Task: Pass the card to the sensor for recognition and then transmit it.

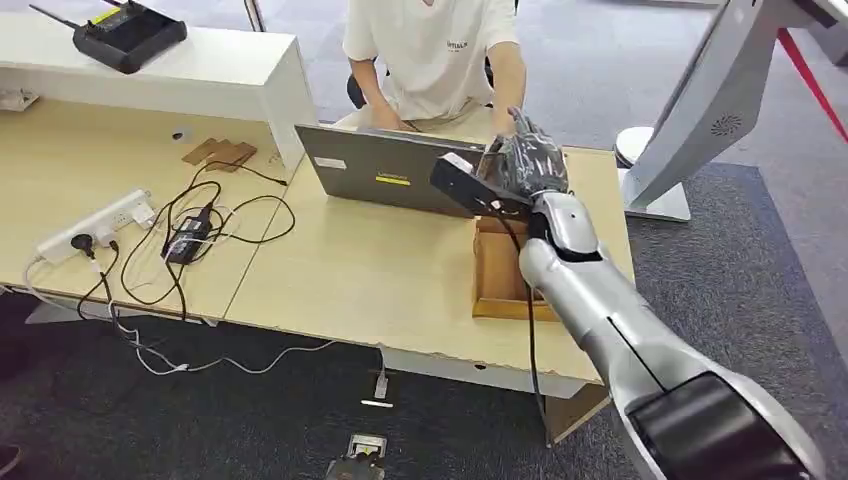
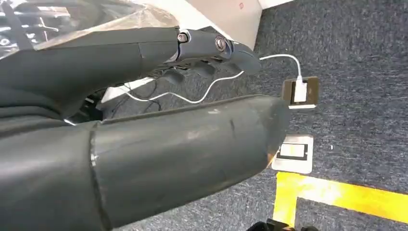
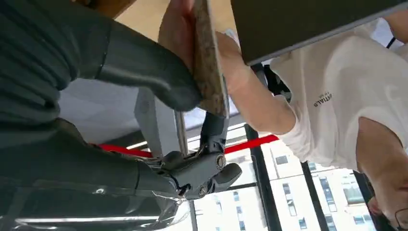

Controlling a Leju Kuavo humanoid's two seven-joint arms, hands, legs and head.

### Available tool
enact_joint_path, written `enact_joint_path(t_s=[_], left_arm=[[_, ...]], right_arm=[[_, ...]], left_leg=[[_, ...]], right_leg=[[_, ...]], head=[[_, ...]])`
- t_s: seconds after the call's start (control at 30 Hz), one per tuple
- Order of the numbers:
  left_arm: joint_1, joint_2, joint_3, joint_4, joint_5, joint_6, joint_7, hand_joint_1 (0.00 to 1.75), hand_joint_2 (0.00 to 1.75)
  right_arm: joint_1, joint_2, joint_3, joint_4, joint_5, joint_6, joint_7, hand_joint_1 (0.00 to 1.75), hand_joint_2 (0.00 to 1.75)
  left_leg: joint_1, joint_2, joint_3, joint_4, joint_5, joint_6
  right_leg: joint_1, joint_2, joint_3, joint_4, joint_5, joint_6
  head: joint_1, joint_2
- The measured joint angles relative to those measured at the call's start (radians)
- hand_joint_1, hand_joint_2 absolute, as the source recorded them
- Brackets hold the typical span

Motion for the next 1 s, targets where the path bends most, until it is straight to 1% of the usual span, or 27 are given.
enact_joint_path(t_s=[0.17,0.27,0.4,0.5,0.57,0.63,0.73,0.87,0.93,1.0], left_arm=[[0.0,0.004,-0.054,-0.004,0.066,0.0,0.012,0.0,0.0],[0.0,0.007,-0.089,-0.005,0.115,0.0,0.019,0.0,0.0],[0.002,0.013,-0.134,-0.009,0.189,0.002,0.034,0.0,0.0],[0.005,0.021,-0.167,-0.01,0.253,0.014,0.051,0.0,0.0],[0.01,0.027,-0.184,-0.013,0.292,0.026,0.06,0.0,0.0],[0.013,0.033,-0.202,-0.013,0.318,0.034,0.067,0.0,0.0],[0.02,0.044,-0.226,-0.017,0.374,0.058,0.086,0.0,0.0],[0.031,0.06,-0.249,-0.021,0.438,0.093,0.105,0.0,0.0],[0.036,0.069,-0.26,-0.022,0.47,0.113,0.111,0.0,0.0],[0.041,0.076,-0.27,-0.024,0.496,0.127,0.12,0.0,0.0]], right_arm=[[-0.001,-0.001,0.003,0.019,0.021,-0.037,0.001,0.0,1.75],[-0.002,-0.005,0.009,0.023,0.054,-0.076,-0.001,0.0,1.75],[-0.003,-0.022,0.018,0.021,0.109,-0.151,-0.001,0.0,1.75],[0.0,-0.05,0.023,0.008,0.146,-0.218,0.018,0.0,1.75],[0.009,-0.082,0.023,-0.01,0.162,-0.253,0.041,0.0,1.75],[0.022,-0.116,0.023,-0.031,0.167,-0.271,0.052,0.0,1.75],[0.05,-0.19,0.0,-0.063,0.161,-0.312,0.096,0.0,1.75],[0.092,-0.293,-0.052,-0.096,0.127,-0.365,0.129,0.0,1.75],[0.122,-0.348,-0.09,-0.111,0.117,-0.37,0.131,0.0,1.75],[0.163,-0.396,-0.149,-0.137,0.133,-0.37,0.138,0.0,1.75]], left_leg=[[0.0,0.0,0.0,0.0,0.0,0.0],[0.0,0.0,0.0,0.0,0.0,0.0],[0.0,0.0,0.0,0.0,0.0,0.0],[0.0,0.0,0.0,0.0,0.0,0.0],[0.0,0.0,0.0,0.0,0.0,0.0],[0.0,0.0,0.0,0.001,0.0,0.0],[0.0,0.0,0.001,0.001,0.0,0.0],[0.0,0.0,0.001,0.002,-0.001,0.001],[0.0,-0.001,0.001,0.002,-0.001,0.001],[0.0,-0.001,0.0,0.002,-0.001,0.002]], right_leg=[[0.0,0.0,0.0,0.0,0.0,0.0],[0.0,0.0,0.0,0.0,0.0,0.0],[0.0,0.0,0.0,0.0,0.0,0.0],[0.0,0.0,0.0,0.0,0.0,0.0],[0.0,0.0,0.0,-0.001,0.0,0.0],[0.0,0.0,0.0,-0.001,0.0,0.0],[-0.001,0.0,0.0,-0.002,0.0,0.0],[-0.001,0.0,0.001,-0.002,0.0,0.0],[-0.001,0.0,0.001,-0.002,0.0,0.0],[-0.001,0.0,0.001,-0.002,0.0,0.0]], head=[[0.0,0.0],[0.0,0.0],[0.0,0.0],[0.0,0.0],[0.0,0.0],[0.0,0.0],[0.0,0.0],[0.0,0.0],[0.0,0.0],[0.001,0.0]])
